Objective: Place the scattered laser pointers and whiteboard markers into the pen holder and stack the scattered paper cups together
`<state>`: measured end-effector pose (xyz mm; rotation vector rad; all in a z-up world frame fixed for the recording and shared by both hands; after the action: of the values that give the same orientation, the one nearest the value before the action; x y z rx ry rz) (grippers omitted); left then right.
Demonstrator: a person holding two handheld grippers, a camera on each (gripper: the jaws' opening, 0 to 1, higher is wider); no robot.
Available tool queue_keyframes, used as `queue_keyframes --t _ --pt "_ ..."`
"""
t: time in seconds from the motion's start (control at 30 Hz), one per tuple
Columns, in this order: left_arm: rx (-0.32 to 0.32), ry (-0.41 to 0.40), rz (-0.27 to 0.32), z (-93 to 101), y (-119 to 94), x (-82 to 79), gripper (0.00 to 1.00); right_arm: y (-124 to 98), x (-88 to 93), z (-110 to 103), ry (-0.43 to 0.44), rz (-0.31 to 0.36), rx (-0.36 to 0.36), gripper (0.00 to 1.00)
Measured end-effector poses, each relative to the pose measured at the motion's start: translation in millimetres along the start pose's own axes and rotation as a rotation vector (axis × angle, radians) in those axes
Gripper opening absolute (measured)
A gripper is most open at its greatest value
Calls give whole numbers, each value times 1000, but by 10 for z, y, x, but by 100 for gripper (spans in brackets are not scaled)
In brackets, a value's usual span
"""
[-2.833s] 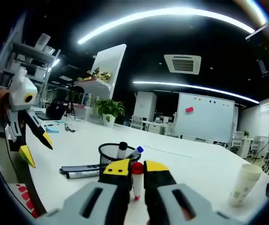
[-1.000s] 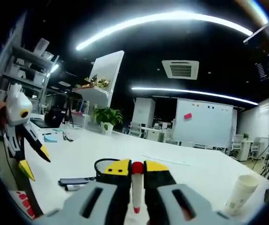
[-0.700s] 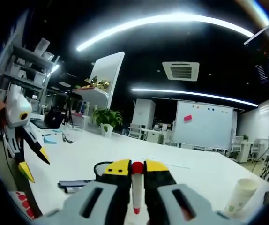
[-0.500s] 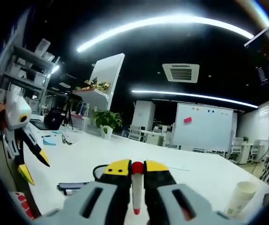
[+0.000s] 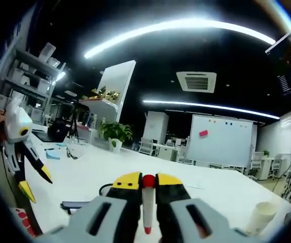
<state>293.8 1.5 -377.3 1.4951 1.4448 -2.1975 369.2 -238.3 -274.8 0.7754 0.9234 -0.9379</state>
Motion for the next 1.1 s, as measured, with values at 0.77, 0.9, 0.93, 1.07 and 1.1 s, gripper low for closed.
queue_keyframes --t 0.77,0.9,0.93,1.07,1.1 --pt "3 3 -3 -1 7 2 55 83 -118 86 -16 18 5 11" --pt "3 4 -4 4 7 6 55 93 -135 87 -18 23 4 11" --pt "2 3 -3 2 4 4 55 97 -138 87 -18 24 3 11" --pt "-2 0 1 -3 -7 -2 55 116 -161 88 -18 29 2 11" --pt "-3 1 0 -3 -8 -1 55 121 -176 90 -18 32 3 11"
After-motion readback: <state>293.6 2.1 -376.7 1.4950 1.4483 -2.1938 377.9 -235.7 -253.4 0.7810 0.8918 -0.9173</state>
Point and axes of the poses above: the point that each gripper's makers call its tool centre point, and the gripper's own axes: y roughly forward along the fingers, z roughly to its right, x roughly out of its underside, the point moved 5 cm from there along -y, roughly backward along the fingers, and after that the axes turned 12 degrees about -y, right-handed, at the moved point
